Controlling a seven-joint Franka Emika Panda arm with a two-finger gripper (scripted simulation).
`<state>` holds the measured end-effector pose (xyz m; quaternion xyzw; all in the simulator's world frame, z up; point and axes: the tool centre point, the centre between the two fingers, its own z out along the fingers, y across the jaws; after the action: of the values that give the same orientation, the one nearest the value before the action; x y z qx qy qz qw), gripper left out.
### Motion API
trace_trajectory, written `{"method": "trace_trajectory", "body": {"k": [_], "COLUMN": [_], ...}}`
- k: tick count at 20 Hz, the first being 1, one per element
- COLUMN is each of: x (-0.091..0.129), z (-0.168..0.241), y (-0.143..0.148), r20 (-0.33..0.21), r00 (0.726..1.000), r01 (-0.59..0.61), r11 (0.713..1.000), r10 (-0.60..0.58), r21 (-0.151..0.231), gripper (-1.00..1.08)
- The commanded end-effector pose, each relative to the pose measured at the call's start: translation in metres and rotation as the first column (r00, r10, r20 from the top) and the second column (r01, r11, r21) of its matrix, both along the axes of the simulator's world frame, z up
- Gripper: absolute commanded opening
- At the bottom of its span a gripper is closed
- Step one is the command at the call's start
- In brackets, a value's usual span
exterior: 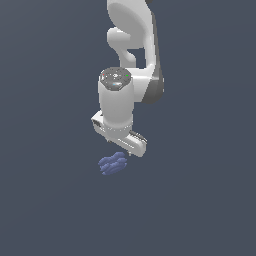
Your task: Pick up the object and move it to a goal position.
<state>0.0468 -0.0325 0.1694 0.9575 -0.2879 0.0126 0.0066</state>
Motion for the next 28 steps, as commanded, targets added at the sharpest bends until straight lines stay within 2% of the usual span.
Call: {"method": "trace_trajectory", "body": {"k": [1, 6, 15, 22, 28], "x": [0.004, 0.012, 0.024, 0.028, 0.029], "z": [-0.003, -0.01, -0.019, -0.023, -0.024], "y": [-0.004, -0.013, -0.024, -0.029, -0.03], "r20": [-0.002, -0.007, -0.016, -0.02, -0.02], "r00": [0.997, 0.972, 0.89, 0.843, 0.835], "r01": [0.081, 0.236, 0.456, 0.538, 0.55], "r11": [0.997, 0.972, 0.89, 0.843, 0.835], "r10": [-0.081, -0.236, -0.456, -0.537, -0.55], "r21": [0.005, 0.012, 0.019, 0.02, 0.02], "gripper": [1.0, 1.0, 1.0, 1.0, 1.0]}}
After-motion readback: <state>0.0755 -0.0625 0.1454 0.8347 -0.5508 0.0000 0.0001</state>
